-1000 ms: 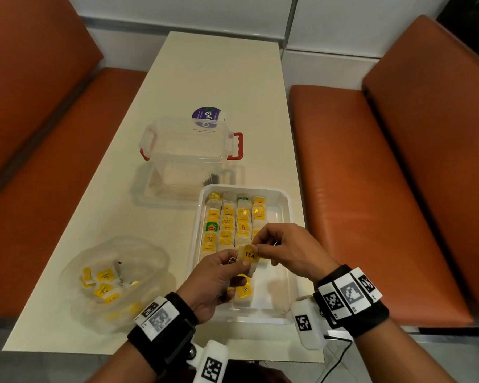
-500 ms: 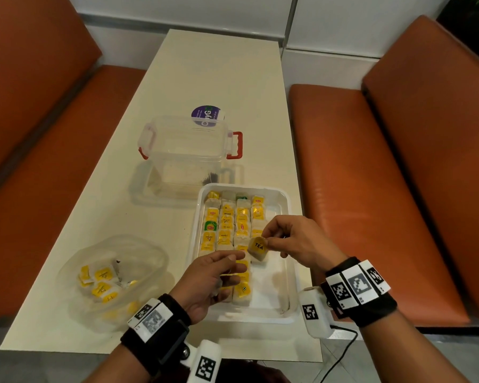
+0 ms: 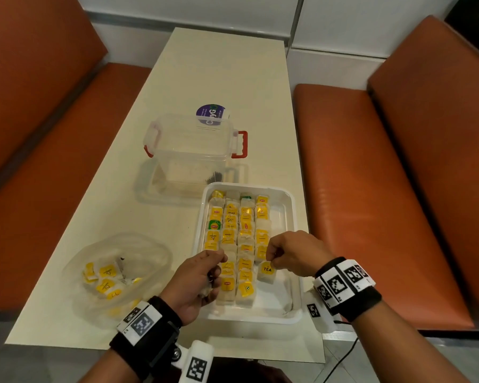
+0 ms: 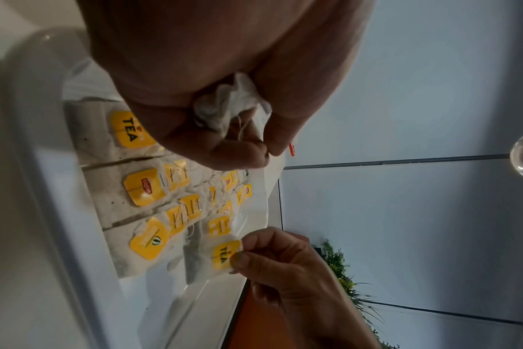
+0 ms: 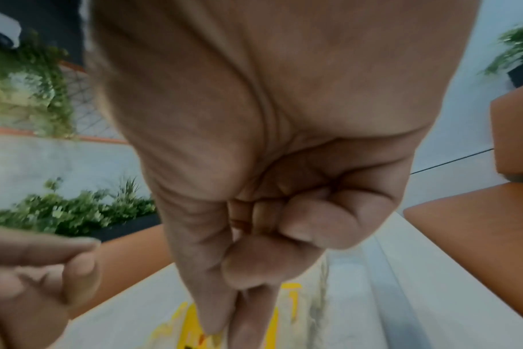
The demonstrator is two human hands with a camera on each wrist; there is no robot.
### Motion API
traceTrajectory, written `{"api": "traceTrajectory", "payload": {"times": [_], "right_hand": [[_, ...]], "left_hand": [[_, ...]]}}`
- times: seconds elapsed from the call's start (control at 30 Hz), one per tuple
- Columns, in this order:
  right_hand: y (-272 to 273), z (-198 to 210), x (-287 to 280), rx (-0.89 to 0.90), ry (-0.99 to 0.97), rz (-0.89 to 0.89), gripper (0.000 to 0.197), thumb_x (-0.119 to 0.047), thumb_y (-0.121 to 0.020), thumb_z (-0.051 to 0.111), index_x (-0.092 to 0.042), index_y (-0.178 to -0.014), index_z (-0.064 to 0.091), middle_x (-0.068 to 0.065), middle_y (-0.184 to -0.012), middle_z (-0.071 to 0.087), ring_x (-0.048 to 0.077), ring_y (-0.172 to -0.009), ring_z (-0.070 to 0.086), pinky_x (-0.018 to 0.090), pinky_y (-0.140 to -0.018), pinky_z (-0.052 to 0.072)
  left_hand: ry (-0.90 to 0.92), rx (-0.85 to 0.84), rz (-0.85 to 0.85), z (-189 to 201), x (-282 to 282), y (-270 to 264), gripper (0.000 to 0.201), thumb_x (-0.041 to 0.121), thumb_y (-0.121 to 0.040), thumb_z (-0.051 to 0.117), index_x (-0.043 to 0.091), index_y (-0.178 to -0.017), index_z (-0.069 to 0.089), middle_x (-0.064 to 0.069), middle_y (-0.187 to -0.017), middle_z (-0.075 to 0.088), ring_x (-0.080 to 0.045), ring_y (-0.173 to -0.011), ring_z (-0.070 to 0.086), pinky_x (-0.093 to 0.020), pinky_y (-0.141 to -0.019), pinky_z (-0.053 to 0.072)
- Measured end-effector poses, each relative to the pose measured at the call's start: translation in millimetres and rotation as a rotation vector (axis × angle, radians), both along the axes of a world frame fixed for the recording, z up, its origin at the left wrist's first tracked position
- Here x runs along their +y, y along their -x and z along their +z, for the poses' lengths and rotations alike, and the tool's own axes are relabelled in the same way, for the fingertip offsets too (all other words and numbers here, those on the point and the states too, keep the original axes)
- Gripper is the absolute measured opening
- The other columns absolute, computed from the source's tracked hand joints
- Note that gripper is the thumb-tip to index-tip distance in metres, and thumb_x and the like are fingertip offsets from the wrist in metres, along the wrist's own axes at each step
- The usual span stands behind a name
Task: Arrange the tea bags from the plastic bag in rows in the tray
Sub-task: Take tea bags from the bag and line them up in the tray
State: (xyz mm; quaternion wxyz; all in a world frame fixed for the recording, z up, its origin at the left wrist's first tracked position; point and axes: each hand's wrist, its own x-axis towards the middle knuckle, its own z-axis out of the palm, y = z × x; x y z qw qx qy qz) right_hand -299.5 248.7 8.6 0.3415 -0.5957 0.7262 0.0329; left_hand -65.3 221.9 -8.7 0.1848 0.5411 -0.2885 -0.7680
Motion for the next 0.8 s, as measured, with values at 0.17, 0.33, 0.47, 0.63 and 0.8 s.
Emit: {"api": "traceTrajectory", "payload": {"times": [0.17, 0.33, 0.47, 0.63, 0.8], "right_hand": [[-9.5, -10.0, -11.8, 0.161, 0.000, 0.043, 0.011, -0.025, -0.089, 0.067, -0.034, -0.094, 0.071, -0.013, -0.095, 0.070, 0.013, -0.090, 0.065, 0.024, -0.058, 0.039], [-12.3, -18.6, -21.6, 0.209, 0.020, 0.019, 0.013, -0.021, -0.090, 0.062, -0.034, -0.087, 0.066, -0.010, -0.095, 0.070, 0.016, -0.088, 0.066, 0.026, -0.063, 0.042], [-13.8, -24.1, -24.7, 0.214, 0.029, 0.012, 0.012, -0.024, -0.091, 0.063, -0.034, -0.085, 0.063, -0.009, -0.095, 0.070, 0.016, -0.087, 0.066, 0.028, -0.067, 0.045], [-12.0, -25.9, -25.1, 0.225, 0.041, -0.001, 0.008, -0.025, -0.092, 0.061, -0.032, -0.092, 0.066, -0.008, -0.095, 0.069, 0.017, -0.087, 0.066, 0.029, -0.069, 0.049], [-10.7, -24.1, -25.6, 0.214, 0.049, -0.018, 0.009, -0.025, -0.092, 0.062, -0.033, -0.094, 0.065, -0.010, -0.095, 0.069, 0.015, -0.087, 0.064, 0.027, -0.067, 0.044]], "left_hand": [[-0.011, -0.013, 0.023, 3.7, -0.5, -0.2, 0.030, 0.049, -0.092, 0.063, 0.020, -0.087, 0.061, 0.005, -0.060, 0.038, -0.009, -0.052, 0.040, -0.021, -0.048, 0.035], [-0.059, 0.032, 0.055, 7.7, -1.1, -2.2, 0.037, 0.057, -0.090, 0.061, 0.020, -0.083, 0.058, 0.002, -0.060, 0.039, -0.013, -0.051, 0.038, -0.025, -0.049, 0.035], [-0.050, 0.123, 0.073, 7.9, -1.6, -5.8, 0.022, 0.036, -0.093, 0.053, 0.015, -0.094, 0.058, -0.005, -0.067, 0.040, -0.019, -0.054, 0.039, -0.033, -0.055, 0.036], [-0.041, 0.197, 0.081, 10.0, -2.6, -4.4, 0.028, 0.005, -0.077, 0.042, 0.010, -0.101, 0.056, -0.011, -0.077, 0.052, -0.021, -0.057, 0.048, -0.034, -0.057, 0.040], [-0.018, 0.153, 0.046, 4.9, -2.5, 1.1, 0.049, -0.018, -0.080, 0.029, 0.013, -0.109, 0.053, -0.014, -0.112, 0.067, -0.019, -0.065, 0.065, -0.029, -0.055, 0.046]]}}
